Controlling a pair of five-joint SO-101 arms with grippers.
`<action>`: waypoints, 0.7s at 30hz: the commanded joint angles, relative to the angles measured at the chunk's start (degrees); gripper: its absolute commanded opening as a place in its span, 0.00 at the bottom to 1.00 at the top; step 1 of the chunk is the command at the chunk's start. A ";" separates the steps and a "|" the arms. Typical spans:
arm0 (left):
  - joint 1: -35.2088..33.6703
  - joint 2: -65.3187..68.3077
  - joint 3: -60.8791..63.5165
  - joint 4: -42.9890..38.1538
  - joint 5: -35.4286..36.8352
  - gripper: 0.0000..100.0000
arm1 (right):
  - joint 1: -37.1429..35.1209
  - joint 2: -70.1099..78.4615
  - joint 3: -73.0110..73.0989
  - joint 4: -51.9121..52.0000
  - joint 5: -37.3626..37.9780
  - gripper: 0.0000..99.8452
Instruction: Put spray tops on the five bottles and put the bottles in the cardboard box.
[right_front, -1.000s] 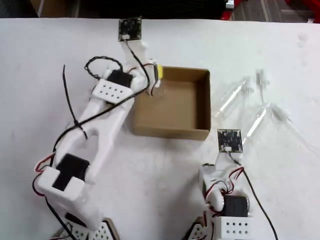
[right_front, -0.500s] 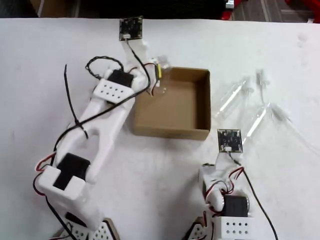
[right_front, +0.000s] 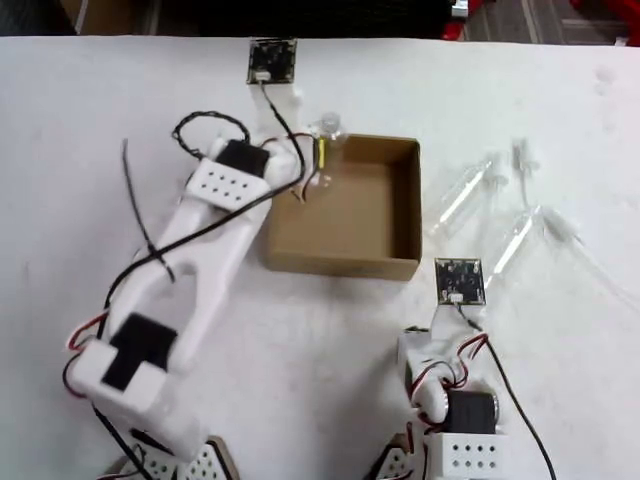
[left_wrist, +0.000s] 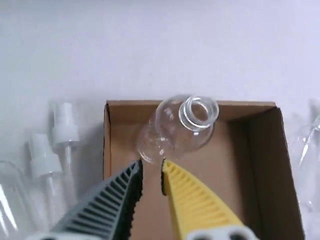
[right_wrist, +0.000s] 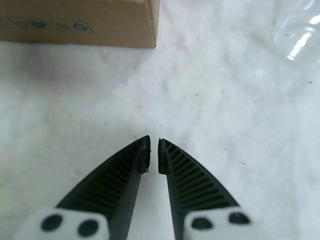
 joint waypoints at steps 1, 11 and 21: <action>-2.51 -8.31 -3.08 7.56 -2.55 0.06 | 0.22 -0.13 0.53 0.40 -0.35 0.01; -14.64 -13.76 -2.64 25.32 -3.08 0.06 | 0.22 -0.13 0.53 0.40 -0.35 0.01; -4.88 -13.49 -1.14 31.12 -8.79 0.07 | 0.22 -0.13 0.53 0.40 -0.35 0.01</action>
